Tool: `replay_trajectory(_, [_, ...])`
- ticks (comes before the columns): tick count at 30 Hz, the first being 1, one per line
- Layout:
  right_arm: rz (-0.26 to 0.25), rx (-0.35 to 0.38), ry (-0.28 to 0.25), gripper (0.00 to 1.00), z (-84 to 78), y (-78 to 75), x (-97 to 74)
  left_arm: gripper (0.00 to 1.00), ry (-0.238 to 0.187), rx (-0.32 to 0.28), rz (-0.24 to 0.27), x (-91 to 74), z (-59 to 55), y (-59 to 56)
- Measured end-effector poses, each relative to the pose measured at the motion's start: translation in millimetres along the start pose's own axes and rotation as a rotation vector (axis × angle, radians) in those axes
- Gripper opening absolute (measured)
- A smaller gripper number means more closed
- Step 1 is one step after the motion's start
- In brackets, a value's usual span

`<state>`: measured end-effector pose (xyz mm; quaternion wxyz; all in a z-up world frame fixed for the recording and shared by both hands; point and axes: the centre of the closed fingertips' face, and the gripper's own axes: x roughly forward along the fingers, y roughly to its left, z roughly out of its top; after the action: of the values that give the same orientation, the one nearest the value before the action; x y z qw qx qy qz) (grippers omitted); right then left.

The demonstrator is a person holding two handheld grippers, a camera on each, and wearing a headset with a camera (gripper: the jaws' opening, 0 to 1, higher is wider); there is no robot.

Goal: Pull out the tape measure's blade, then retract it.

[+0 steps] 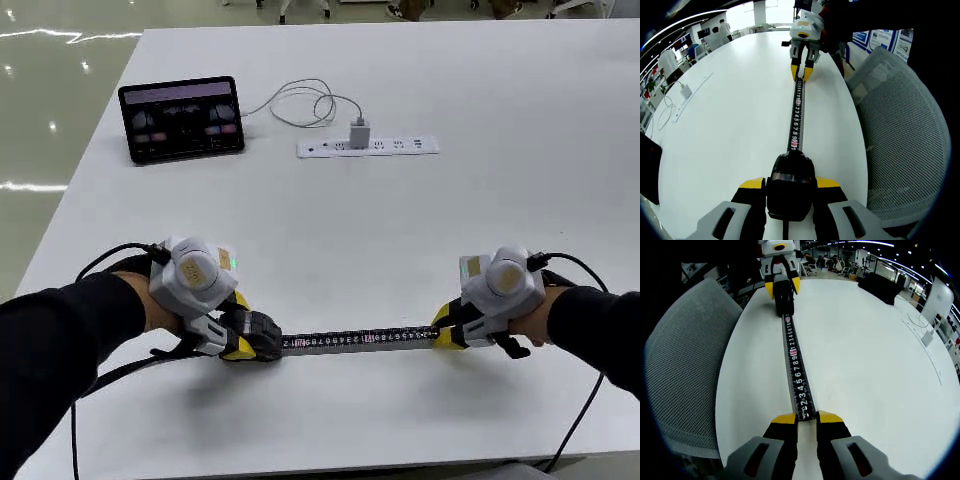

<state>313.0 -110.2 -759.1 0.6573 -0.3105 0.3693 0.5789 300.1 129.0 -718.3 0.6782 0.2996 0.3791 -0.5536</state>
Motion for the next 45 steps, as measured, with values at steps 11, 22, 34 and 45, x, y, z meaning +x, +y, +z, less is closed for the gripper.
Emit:
replay_trajectory(11, [-0.007, 0.011, 0.012, 0.08, -10.5, -3.2, -7.1, 0.32, -0.002, -0.001, -0.004, 0.4, 0.6, 0.1])
replay_trajectory(22, [-0.011, 0.013, 0.018, 0.08, -17.0, -4.7, -11.1, 0.32, -0.005, -0.002, -0.005, 0.6, 0.7, 0.5])
replay_trajectory(34, [-0.013, 0.018, 0.026, 0.08, -19.8, -5.2, -13.3, 0.32, -0.008, -0.002, -0.002, 0.7, 1.1, 0.8])
replay_trajectory(45, [-0.011, 0.026, 0.026, 0.09, -19.6, -3.2, -14.0, 0.32, -0.008, 0.004, -0.003, 0.7, 0.9, 1.0])
